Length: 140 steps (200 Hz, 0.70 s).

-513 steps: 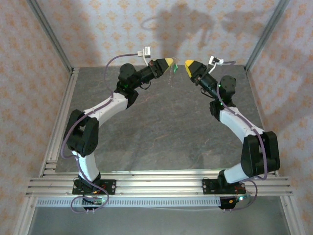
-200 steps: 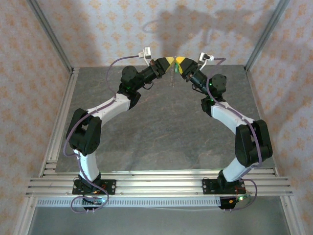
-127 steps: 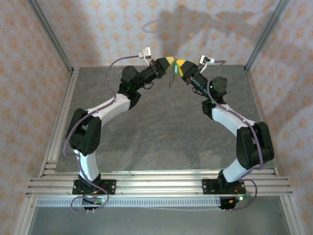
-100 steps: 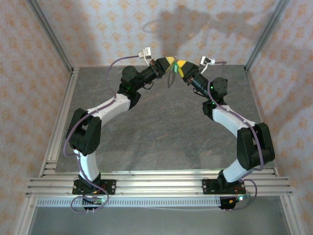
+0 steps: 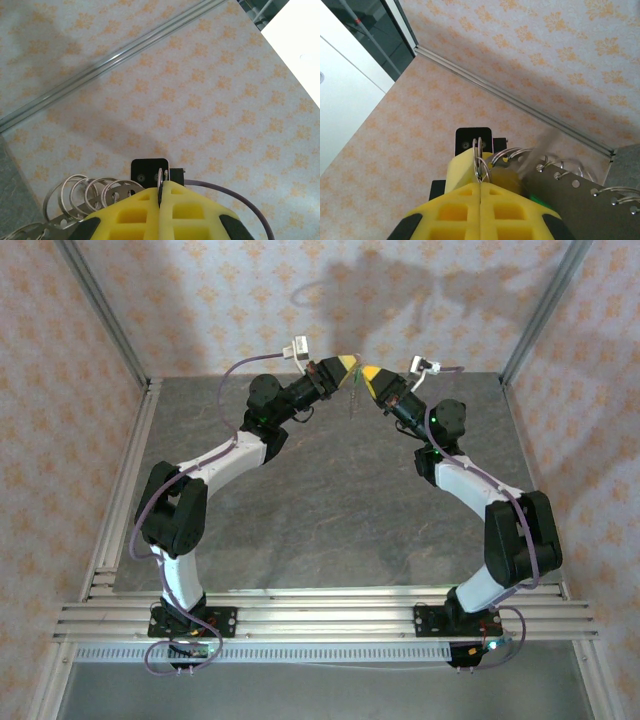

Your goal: Put the keys on the keyring

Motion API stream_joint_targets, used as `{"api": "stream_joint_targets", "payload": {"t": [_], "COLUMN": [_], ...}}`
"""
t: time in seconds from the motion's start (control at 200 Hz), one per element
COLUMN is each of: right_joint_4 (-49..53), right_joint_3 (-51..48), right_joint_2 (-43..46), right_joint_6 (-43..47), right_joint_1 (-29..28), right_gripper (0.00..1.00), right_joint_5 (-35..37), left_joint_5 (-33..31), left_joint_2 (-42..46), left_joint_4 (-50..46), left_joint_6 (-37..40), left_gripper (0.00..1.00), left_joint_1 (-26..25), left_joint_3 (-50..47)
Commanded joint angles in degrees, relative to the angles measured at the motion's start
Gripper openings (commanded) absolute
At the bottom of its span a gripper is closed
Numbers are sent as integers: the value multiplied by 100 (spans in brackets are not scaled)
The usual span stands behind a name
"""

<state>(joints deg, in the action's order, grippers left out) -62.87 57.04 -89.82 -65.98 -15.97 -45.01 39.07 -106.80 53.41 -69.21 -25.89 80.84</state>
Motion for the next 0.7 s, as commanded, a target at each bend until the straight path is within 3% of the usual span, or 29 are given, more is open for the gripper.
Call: {"api": "stream_joint_targets", "payload": {"t": [0.0, 0.52, 0.696], "right_joint_4": [-335, 101, 5], "right_joint_3": [-34, -307, -509], "right_joint_2": [173, 413, 630], "right_joint_6": [59, 399, 242], "right_joint_1": [-7, -47, 369], "right_gripper": [0, 0, 27], "right_joint_5": [-145, -239, -80], "left_joint_5": [-39, -49, -35], "left_joint_2": [-7, -33, -33], "left_joint_4": [254, 293, 258], "left_joint_6": [-31, -66, -58], "left_gripper": [0, 0, 0], "left_joint_1": [-21, -21, -21], "left_joint_3": [211, 204, 222]}}
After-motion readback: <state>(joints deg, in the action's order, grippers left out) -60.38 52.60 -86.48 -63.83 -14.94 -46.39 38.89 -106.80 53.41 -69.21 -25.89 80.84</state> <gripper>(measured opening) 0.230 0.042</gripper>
